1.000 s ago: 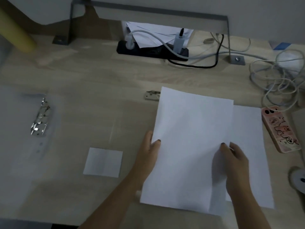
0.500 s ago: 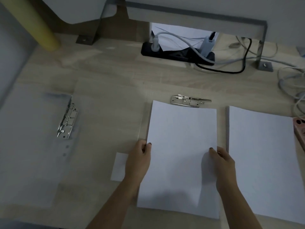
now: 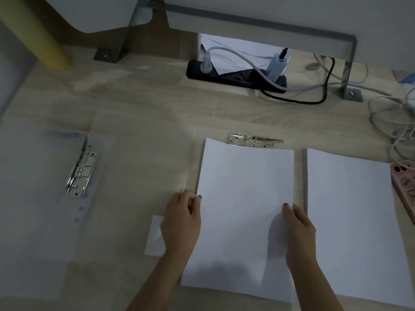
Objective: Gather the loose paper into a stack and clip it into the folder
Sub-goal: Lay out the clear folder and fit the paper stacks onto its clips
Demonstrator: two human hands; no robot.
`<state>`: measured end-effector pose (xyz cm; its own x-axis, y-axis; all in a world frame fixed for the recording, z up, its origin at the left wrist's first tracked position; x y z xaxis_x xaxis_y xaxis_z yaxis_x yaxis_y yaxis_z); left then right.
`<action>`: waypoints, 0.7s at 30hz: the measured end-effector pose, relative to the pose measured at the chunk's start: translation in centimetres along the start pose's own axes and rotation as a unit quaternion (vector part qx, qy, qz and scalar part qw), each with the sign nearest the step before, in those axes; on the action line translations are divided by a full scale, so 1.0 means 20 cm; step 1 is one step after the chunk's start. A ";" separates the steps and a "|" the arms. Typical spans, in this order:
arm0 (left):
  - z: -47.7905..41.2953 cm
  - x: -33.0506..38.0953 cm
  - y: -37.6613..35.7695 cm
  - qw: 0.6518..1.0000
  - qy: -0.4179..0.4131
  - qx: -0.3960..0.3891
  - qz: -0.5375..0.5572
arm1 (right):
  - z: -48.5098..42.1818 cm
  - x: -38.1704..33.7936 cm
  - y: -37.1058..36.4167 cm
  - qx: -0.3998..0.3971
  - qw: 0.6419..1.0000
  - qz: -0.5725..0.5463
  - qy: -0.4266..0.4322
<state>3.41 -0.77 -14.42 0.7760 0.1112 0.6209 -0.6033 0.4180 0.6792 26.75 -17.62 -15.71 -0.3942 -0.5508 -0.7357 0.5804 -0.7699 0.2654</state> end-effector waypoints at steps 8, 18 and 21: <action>0.01 0.00 0.00 1.000 -0.011 -0.001 0.022 | 0.03 0.00 0.01 -0.009 1.000 -0.011 -0.005; -0.02 0.01 -0.01 1.000 0.029 0.008 -0.005 | 0.00 -0.01 0.00 0.021 0.999 -0.043 -0.008; -0.04 0.00 0.00 0.999 0.037 0.009 -0.012 | 0.00 -0.04 -0.01 0.034 0.999 -0.041 0.008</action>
<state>3.64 -0.16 -14.69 0.8015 0.1669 0.5742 -0.5868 0.4048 0.7013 27.00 -17.06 -15.19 -0.4262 -0.4800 -0.7668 0.4970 -0.8325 0.2448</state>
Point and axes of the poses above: each hand's wrist, its own z-axis away from the middle knuckle, its own y-axis out of the back of the hand, x = y × z, the point moved 9 cm from there along -z, towards the middle knuckle, and after that the axes turned 6 degrees about -x, right-handed, at the moved point
